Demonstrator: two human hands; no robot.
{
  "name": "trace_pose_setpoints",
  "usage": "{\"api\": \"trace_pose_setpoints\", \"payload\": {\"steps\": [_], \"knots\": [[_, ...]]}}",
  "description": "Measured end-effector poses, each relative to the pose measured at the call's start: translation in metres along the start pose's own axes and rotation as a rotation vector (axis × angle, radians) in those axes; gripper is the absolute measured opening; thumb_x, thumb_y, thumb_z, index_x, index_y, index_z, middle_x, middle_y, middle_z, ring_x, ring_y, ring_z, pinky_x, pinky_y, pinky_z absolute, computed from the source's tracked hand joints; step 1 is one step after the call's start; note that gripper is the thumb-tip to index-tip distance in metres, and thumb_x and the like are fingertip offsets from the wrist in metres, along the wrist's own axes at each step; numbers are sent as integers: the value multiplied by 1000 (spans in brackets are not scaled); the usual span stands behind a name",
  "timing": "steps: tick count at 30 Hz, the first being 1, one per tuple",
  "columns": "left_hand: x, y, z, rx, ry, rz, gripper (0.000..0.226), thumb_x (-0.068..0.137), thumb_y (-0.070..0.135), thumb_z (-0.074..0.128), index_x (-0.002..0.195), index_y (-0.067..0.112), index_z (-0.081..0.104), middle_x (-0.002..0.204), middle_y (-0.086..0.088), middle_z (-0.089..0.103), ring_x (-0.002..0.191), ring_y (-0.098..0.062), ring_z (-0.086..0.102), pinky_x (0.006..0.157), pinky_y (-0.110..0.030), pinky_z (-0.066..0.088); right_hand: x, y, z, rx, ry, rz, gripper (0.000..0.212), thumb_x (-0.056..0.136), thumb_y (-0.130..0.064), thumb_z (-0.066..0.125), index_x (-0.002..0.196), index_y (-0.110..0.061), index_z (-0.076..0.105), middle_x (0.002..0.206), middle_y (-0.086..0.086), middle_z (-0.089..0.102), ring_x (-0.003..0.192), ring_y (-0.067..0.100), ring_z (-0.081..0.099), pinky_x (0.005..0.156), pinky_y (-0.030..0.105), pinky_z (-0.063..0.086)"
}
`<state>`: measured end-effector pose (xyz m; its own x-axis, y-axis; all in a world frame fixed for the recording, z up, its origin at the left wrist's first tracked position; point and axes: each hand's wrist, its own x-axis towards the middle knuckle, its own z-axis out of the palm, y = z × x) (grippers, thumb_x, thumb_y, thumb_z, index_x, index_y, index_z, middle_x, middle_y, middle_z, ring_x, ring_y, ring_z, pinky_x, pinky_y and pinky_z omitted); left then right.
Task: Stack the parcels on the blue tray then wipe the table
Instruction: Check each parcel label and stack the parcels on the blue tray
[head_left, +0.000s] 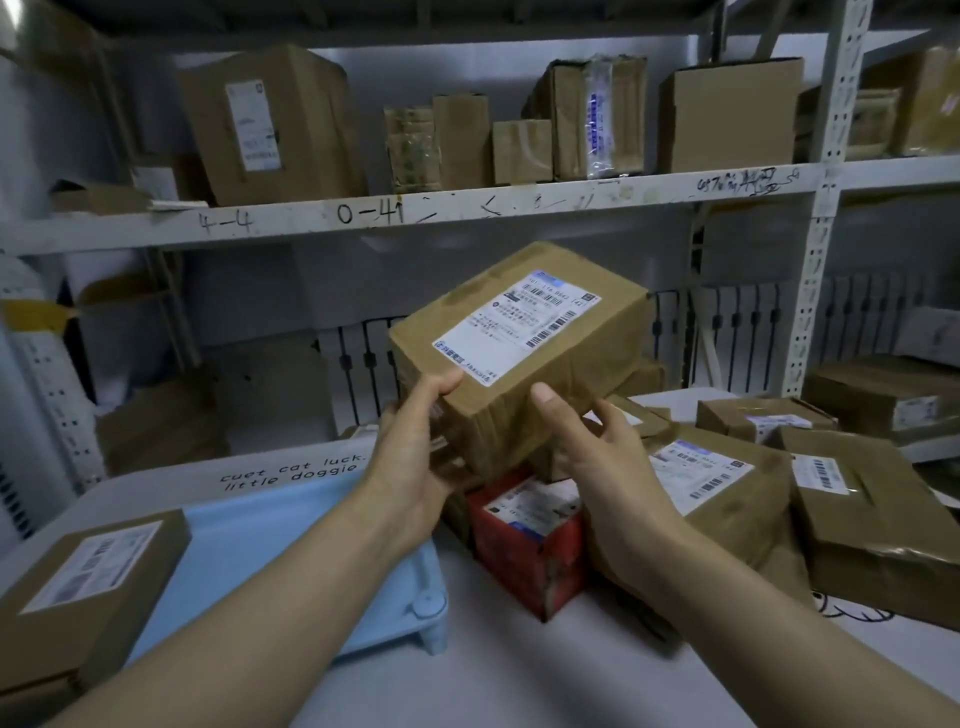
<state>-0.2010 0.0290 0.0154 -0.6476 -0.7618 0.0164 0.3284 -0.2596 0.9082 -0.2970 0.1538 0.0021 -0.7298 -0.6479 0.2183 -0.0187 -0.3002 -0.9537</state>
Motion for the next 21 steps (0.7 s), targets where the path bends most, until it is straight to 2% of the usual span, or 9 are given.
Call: {"api": "trace_pose_setpoints", "payload": {"steps": [2,3,6,8,12,13,15,18,21], "knots": [[-11,0,-13,-15,-20,39,85,57,45,81,134,19,56,125,-14,68,115,-33,65,75,-42,59,0,4,15,95,-57,60,93,65,-65,82,141,-26,47,126,-7,69,115,15,67,93,35,54],[-15,-1,-21,-6,-16,58,87,56,44,81,136,19,54,125,-12,69,116,-32,65,74,-42,59,0,5,22,138,-94,89,94,61,-67,82,140,-27,49,125,-5,70,115,19,67,91,40,55],[-25,-4,-49,26,13,92,92,55,39,83,138,23,47,124,-11,69,115,-33,65,87,-52,57,-3,11,40,171,-168,138,68,70,-55,80,129,-30,59,114,-6,75,107,21,70,79,39,55],[-32,-4,-68,48,26,82,95,55,38,84,140,25,45,122,-9,70,112,-30,67,93,-54,54,-5,17,46,177,-198,169,58,75,-44,76,128,-27,61,108,-4,77,98,20,74,82,42,57],[-43,5,-98,111,128,62,92,57,51,88,136,23,51,114,-6,69,108,-25,66,98,-51,51,-7,26,49,166,-241,245,37,89,-33,65,124,-20,63,80,-4,78,59,8,70,69,38,57],[-45,10,-103,130,153,57,80,61,53,84,130,23,57,107,-4,70,104,-24,66,98,-49,51,-8,27,48,147,-258,265,35,90,-32,63,123,-20,64,77,-3,77,61,10,70,70,40,58],[-49,19,-112,181,169,37,57,68,59,70,113,23,68,89,1,73,94,-20,65,92,-42,52,-9,29,45,81,-290,287,32,89,-34,60,118,-21,66,86,3,79,86,24,73,85,48,58],[-53,28,-121,279,105,-35,64,75,66,64,120,21,69,98,-5,74,90,-23,66,79,-36,51,-12,33,41,28,-314,357,27,88,-37,60,106,-20,70,107,15,76,110,37,66,106,55,45],[-58,32,-123,311,46,-103,57,77,59,66,119,20,70,114,-12,74,111,-31,67,104,-46,48,-14,36,39,-10,-361,417,38,77,-42,64,105,-18,73,118,19,72,125,43,57,115,57,34]]}}
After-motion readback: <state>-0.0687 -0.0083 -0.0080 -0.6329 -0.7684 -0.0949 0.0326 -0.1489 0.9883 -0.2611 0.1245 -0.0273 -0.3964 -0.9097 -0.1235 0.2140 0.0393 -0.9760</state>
